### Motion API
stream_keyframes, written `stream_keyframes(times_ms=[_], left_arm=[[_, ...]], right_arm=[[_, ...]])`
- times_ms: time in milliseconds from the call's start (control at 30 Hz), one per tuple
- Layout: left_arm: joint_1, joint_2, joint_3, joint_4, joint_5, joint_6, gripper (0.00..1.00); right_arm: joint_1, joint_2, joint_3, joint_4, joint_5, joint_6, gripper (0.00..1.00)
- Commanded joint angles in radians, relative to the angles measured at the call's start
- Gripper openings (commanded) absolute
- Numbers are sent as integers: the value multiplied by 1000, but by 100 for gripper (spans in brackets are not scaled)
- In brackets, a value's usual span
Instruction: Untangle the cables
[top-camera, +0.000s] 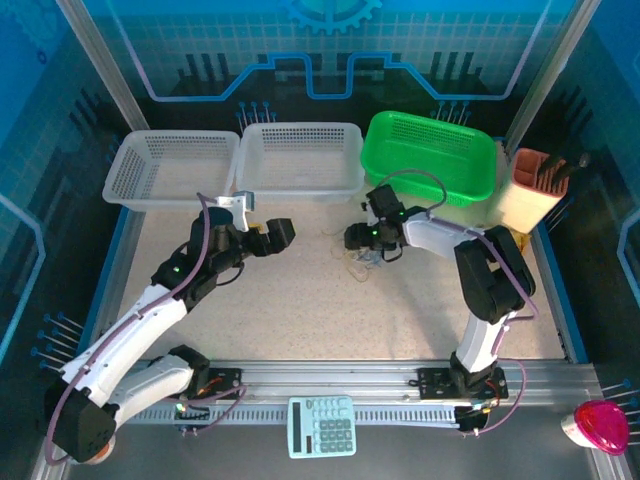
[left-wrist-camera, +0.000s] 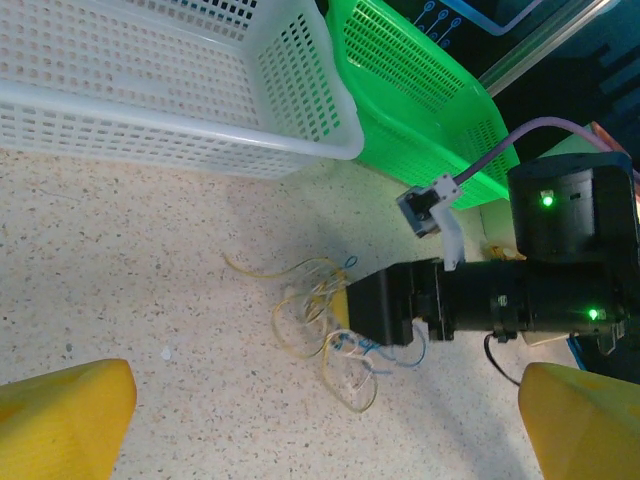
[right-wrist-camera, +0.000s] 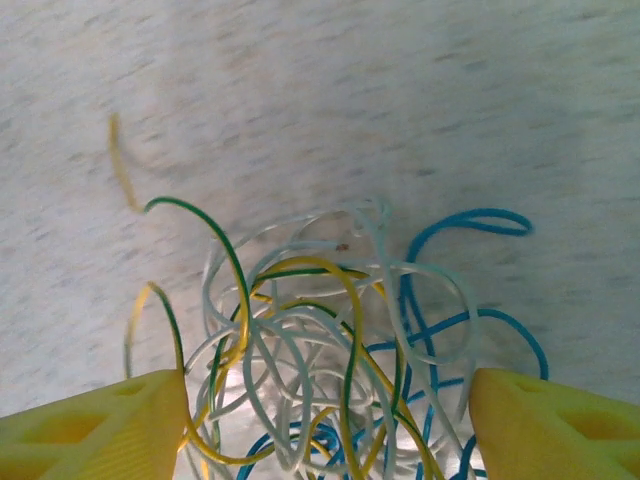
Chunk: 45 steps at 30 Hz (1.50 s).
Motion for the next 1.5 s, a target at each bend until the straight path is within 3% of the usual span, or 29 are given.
stream_keyframes(times_ms=[0,167,367,533,800,967,1467], left_arm=[[-9,-11,-11,25,29,-20,99],[-9,-4,-11,27,28,-23,99],[-11,16,-24,41,17,-39,99],[-11,35,-37,26,-26,-86,99],[-4,-18,-90,33,-125,-192,99],[14,-74,-131,55,-119,-235,99],[23,-68,-155,71,-49,-233,99]], right_arm=[[112,-36,-23,38,-90,9,74],[220,-153,-88,25,-63,14,75],[217,-284,-57,-111,106,-71,78],[219,-245,43,-196,154,-150,75],[199,-55,192,-208,75,-183,58],[180,64,258,-218,25,-197,46],[145,133,247,-141,-98,-139,43]])
